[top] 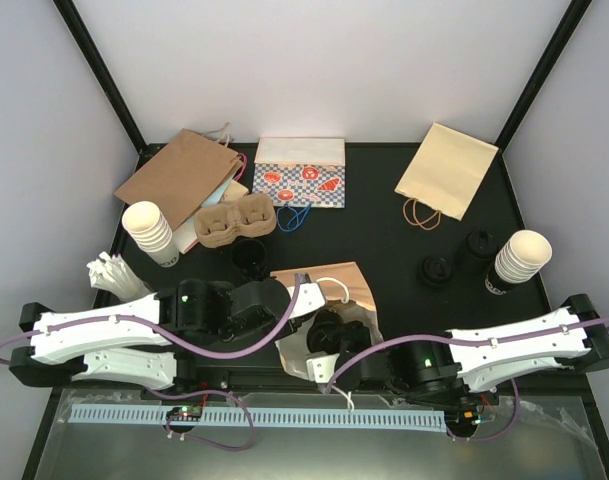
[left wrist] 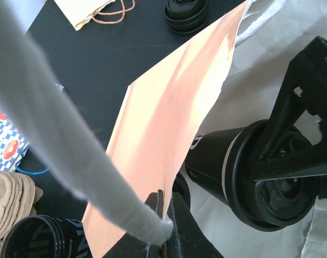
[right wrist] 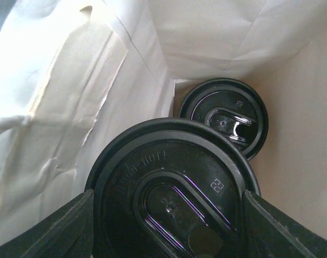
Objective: Pack the takeout coffee
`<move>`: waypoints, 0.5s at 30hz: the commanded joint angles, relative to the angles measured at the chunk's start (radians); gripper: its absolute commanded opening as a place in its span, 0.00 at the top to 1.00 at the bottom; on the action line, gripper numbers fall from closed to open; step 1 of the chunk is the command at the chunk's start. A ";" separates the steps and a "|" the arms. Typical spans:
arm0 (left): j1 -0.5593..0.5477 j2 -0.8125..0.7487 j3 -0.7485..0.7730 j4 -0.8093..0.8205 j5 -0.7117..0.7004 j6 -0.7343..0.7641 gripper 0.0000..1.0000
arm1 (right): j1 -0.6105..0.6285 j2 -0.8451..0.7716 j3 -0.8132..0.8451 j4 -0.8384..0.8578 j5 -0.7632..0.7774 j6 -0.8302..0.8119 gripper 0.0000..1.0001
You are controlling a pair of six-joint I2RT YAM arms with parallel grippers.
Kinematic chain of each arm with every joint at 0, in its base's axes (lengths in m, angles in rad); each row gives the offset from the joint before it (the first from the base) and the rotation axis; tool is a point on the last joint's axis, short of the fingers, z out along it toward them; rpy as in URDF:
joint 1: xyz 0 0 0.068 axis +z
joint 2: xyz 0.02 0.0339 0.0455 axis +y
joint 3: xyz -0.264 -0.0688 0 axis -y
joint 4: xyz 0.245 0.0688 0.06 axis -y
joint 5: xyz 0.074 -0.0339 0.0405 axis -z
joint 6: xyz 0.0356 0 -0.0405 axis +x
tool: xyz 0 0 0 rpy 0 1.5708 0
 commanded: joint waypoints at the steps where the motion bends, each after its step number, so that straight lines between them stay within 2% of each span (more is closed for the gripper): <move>1: -0.034 0.023 0.004 -0.049 -0.045 -0.058 0.98 | 0.018 0.008 -0.018 0.026 -0.011 0.033 0.59; 15: -0.072 0.024 0.006 -0.032 -0.061 -0.099 0.99 | 0.017 -0.021 -0.057 -0.011 0.038 0.064 0.58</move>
